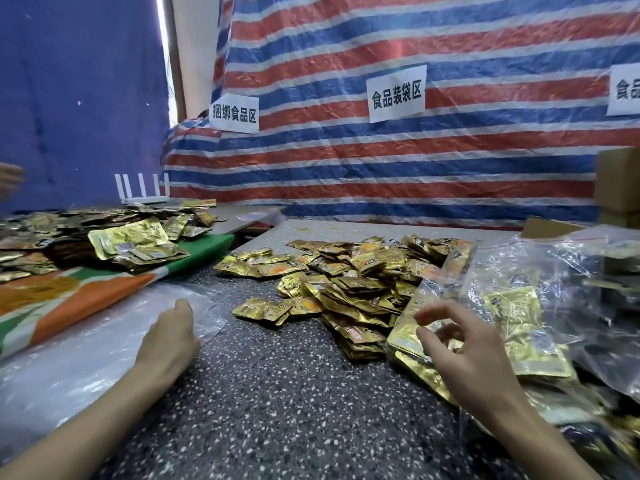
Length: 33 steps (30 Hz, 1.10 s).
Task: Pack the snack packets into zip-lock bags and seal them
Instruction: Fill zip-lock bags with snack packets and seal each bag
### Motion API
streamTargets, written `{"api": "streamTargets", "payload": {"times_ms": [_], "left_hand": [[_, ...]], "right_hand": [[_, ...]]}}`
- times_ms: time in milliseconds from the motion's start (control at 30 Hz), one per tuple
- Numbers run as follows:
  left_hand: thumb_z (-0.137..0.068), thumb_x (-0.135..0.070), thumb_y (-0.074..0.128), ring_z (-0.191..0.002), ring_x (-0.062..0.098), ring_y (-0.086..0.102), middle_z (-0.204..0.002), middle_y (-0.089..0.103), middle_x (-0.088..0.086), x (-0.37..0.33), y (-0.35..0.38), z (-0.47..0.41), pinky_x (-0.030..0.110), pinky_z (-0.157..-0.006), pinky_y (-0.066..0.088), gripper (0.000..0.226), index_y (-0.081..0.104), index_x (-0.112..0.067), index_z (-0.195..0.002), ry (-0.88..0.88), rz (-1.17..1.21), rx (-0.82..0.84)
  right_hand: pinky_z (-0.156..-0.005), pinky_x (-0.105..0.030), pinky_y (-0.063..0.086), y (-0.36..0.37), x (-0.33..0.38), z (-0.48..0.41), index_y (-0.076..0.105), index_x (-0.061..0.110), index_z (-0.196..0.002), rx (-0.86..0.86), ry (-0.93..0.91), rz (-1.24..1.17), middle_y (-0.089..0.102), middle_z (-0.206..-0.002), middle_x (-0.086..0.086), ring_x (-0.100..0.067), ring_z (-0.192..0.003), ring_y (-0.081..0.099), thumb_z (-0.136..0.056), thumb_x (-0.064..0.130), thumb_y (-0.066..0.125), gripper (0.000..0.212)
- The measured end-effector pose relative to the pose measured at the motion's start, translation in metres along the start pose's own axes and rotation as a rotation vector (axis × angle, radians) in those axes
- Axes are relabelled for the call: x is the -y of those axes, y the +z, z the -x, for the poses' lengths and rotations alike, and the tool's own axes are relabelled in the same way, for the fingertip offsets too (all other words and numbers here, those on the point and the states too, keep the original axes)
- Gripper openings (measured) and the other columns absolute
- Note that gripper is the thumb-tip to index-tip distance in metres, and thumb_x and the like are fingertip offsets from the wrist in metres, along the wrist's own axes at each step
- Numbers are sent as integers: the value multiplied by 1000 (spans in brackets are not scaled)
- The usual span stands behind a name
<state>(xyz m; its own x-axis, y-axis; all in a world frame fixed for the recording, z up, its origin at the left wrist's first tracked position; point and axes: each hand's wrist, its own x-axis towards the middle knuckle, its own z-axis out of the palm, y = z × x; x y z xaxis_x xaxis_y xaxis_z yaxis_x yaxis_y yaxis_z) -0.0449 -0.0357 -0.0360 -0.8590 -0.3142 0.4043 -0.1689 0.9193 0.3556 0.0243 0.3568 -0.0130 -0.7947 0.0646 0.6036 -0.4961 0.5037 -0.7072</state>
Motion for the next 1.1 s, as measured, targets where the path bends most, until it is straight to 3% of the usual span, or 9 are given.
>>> {"api": "streamTargets", "payload": {"times_ms": [200,333,433,500,567,667,800,900,1100], "left_hand": [[-85,4,56,-95,37,59,-107,68,23,15,-4,-11,40,-82,47,24,68,0,-106,-244,285,-76],[-93,-18,60,-82,33,62,-86,73,7,-9,-28,-7,40,-68,46,19,74,-13,-81,-209,471,-262],[-96,-31,61,-81,33,64,-76,68,2,-51,-47,10,42,-67,49,28,67,-19,-72,-74,745,-301],[-94,-19,63,-83,33,65,-84,68,7,-81,-53,26,50,-75,57,14,66,-16,-81,24,905,-231],[-91,-6,64,-82,26,67,-86,67,7,-110,-54,46,38,-74,59,9,66,-12,-85,126,995,-158],[-85,-1,70,-75,12,67,-82,67,-3,-152,-47,83,20,-67,56,13,65,-11,-81,355,1037,-41],[-79,-3,74,-78,12,63,-83,66,-2,-189,-19,121,29,-69,57,13,63,-7,-74,837,921,24],[-81,-5,74,-82,13,61,-88,65,3,-199,3,135,30,-72,55,15,62,-6,-73,1056,870,76],[-81,-13,78,-79,18,64,-84,64,-2,-192,15,141,40,-73,57,25,56,-21,-72,956,1008,184]], "right_hand": [[-57,-21,46,0,3,1,67,31,-88,6,16,7,68,-89,19,-2,-75,64,-86,10,73,22],[-56,-22,48,-1,6,1,67,31,-87,6,20,4,68,-91,15,-3,-75,64,-87,10,73,22],[-59,-33,55,-1,10,1,69,33,-82,-6,93,-93,69,-96,8,-10,-78,65,-87,13,73,21],[-51,-29,53,-1,14,0,72,29,-80,-14,157,-249,70,-90,5,-16,-75,65,-87,14,74,17],[-45,-24,49,-4,19,-1,74,20,-80,8,212,-425,70,-83,-1,-16,-66,63,-84,22,74,5],[-43,-26,46,-8,20,-3,75,11,-76,63,282,-574,66,-77,-8,-18,-63,61,-70,51,76,40],[-43,-26,43,-10,23,-5,71,14,-67,220,400,-614,62,-69,-7,-20,-59,58,-49,77,81,66],[-44,-26,43,-13,23,-6,69,15,-61,305,425,-534,60,-63,-4,-18,-56,56,-63,53,88,43],[-46,-25,48,-16,25,-4,74,6,-69,438,491,-445,63,-62,-6,-15,-56,61,-85,8,72,16]]}}
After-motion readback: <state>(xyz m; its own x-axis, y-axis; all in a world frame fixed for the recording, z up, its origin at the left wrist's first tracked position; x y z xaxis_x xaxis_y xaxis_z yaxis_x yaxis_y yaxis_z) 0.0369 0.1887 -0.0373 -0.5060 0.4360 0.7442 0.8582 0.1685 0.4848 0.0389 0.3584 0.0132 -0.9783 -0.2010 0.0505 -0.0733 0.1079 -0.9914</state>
